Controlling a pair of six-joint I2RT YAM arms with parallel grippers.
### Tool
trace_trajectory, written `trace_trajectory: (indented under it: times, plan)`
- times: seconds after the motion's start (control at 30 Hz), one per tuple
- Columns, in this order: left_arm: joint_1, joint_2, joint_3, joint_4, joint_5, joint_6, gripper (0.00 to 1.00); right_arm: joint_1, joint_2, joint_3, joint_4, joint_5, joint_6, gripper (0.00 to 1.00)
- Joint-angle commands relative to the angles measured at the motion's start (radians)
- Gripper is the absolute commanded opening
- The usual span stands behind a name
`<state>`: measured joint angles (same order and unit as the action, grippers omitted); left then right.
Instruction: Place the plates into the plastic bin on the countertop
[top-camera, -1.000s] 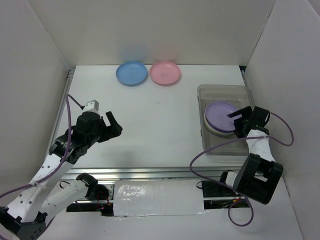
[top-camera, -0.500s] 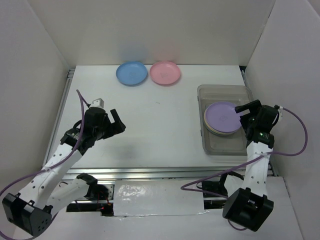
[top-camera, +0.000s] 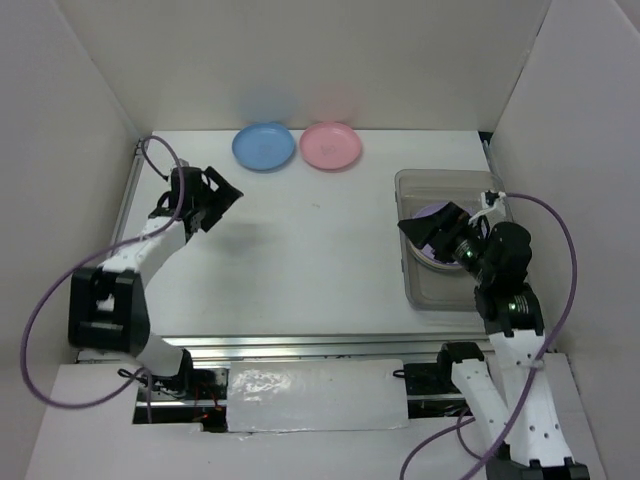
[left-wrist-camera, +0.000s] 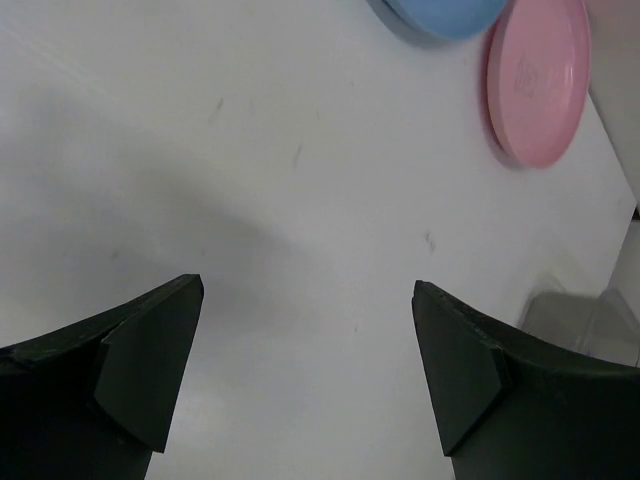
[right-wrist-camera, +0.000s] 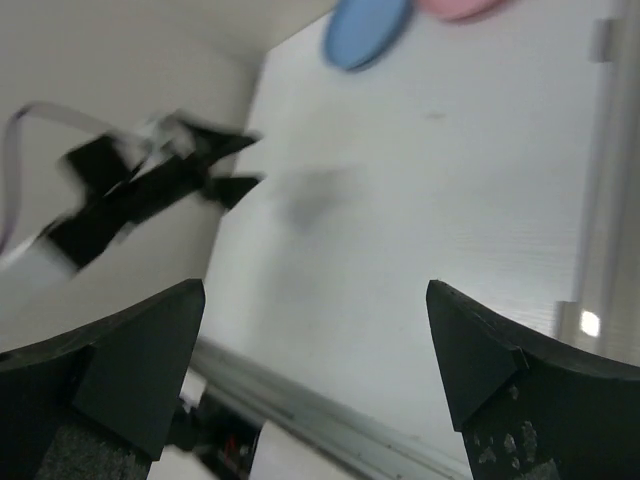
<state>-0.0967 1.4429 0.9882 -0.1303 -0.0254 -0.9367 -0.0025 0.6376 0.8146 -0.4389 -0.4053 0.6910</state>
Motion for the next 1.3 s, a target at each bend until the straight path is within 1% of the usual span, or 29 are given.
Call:
trace_trajectory:
  times: [0.0, 0.03, 0.1, 0.13, 0.2, 0.23, 0.27, 0.33, 0.37, 0.4, 0.43, 0.5, 0.53, 0.57, 0.6, 0.67, 0.77, 0.8, 0.83, 0.87, 0.9, 0.97, 1.0, 1.03, 1.13, 1.2, 1.23, 1.27]
  plan:
    - [0.058, 0.215, 0.071, 0.329, 0.114, -0.151, 0.99, 0.087, -0.100, -0.052, 0.104, -0.260, 0.022, 1.00]
    - [0.063, 0.360, 0.204, 0.336, 0.116, -0.146, 0.99, 0.107, -0.119, -0.060, 0.115, -0.289, 0.037, 1.00]
    - [0.054, 0.486, 0.344, 0.296, 0.081, -0.102, 0.99, 0.146, -0.162, -0.071, 0.109, -0.280, 0.038, 1.00]
    - [0.045, 0.586, 0.448, 0.282, 0.062, -0.093, 0.99, 0.185, -0.176, -0.071, 0.098, -0.267, 0.028, 1.00]
    - [0.040, 0.660, 0.506, 0.305, 0.047, -0.085, 0.99, 0.217, -0.202, -0.086, 0.100, -0.262, 0.027, 1.00]
    - [0.046, 0.727, 0.541, 0.332, 0.048, -0.089, 0.99, 0.229, -0.211, -0.094, 0.109, -0.267, 0.034, 1.00]
    - [0.046, 0.756, 0.558, 0.371, 0.045, -0.097, 0.99, 0.254, -0.211, -0.103, 0.124, -0.273, 0.039, 1.00]
    - [0.046, 0.844, 0.621, 0.362, 0.030, -0.099, 0.99, 0.277, -0.214, -0.129, 0.144, -0.277, 0.038, 1.00]
    - [0.048, 0.875, 0.647, 0.342, 0.031, -0.099, 0.99, 0.292, -0.210, -0.134, 0.141, -0.267, 0.033, 1.00]
    - [0.051, 0.937, 0.683, 0.321, 0.030, -0.097, 0.99, 0.303, -0.204, -0.138, 0.138, -0.259, 0.027, 1.00]
    - [0.051, 0.962, 0.748, 0.301, -0.005, -0.102, 0.99, 0.308, -0.199, -0.137, 0.134, -0.253, 0.016, 1.00]
    - [0.045, 1.025, 0.808, 0.250, -0.027, -0.100, 0.99, 0.323, -0.191, -0.146, 0.137, -0.245, 0.012, 1.00]
    - [0.040, 1.040, 0.860, 0.226, -0.062, -0.100, 0.97, 0.328, -0.191, -0.149, 0.144, -0.241, 0.007, 1.00]
    - [0.035, 1.072, 0.888, 0.160, -0.085, -0.102, 0.96, 0.335, -0.191, -0.153, 0.144, -0.218, 0.008, 1.00]
    - [0.031, 1.089, 0.955, 0.105, -0.112, -0.114, 0.95, 0.337, -0.191, -0.155, 0.141, -0.201, -0.001, 1.00]
    - [0.025, 1.119, 0.998, 0.028, -0.152, -0.128, 0.91, 0.346, -0.188, -0.135, 0.112, -0.167, -0.018, 1.00]
    - [0.020, 1.123, 1.024, 0.009, -0.183, -0.140, 0.78, 0.346, -0.191, -0.111, 0.085, -0.145, -0.033, 1.00]
    - [0.018, 1.123, 1.024, -0.005, -0.189, -0.145, 0.70, 0.346, -0.196, -0.106, 0.080, -0.139, -0.031, 1.00]
    - [0.018, 1.123, 1.026, -0.009, -0.195, -0.143, 0.65, 0.346, -0.197, -0.101, 0.080, -0.138, -0.030, 1.00]
    - [0.017, 1.123, 1.026, -0.015, -0.202, -0.143, 0.57, 0.346, -0.206, -0.098, 0.078, -0.136, -0.030, 1.00]
    - [0.018, 1.126, 1.027, -0.015, -0.199, -0.137, 0.37, 0.346, -0.211, -0.097, 0.075, -0.133, -0.025, 1.00]
    - [0.023, 1.130, 1.035, -0.023, -0.180, -0.139, 0.20, 0.345, -0.222, -0.086, 0.065, -0.127, -0.030, 1.00]
    - [0.026, 1.130, 1.035, -0.031, -0.174, -0.143, 0.06, 0.345, -0.225, -0.083, 0.054, -0.121, -0.034, 1.00]
    - [0.029, 1.127, 1.031, -0.034, -0.165, -0.139, 0.00, 0.345, -0.228, -0.077, 0.049, -0.107, -0.036, 1.00]
    - [0.031, 1.052, 0.968, -0.080, -0.197, -0.133, 0.00, 0.338, -0.227, -0.068, 0.029, -0.078, -0.048, 1.00]
    - [0.020, 0.894, 0.821, -0.094, -0.264, -0.126, 0.00, 0.335, -0.217, -0.069, 0.038, -0.075, -0.047, 1.00]
    - [0.014, 0.754, 0.749, -0.072, -0.281, -0.117, 0.00, 0.334, -0.204, -0.081, 0.046, -0.069, -0.045, 1.00]
    - [0.006, 0.682, 0.606, -0.063, -0.295, -0.107, 0.00, 0.337, -0.190, -0.086, 0.064, -0.069, -0.038, 1.00]
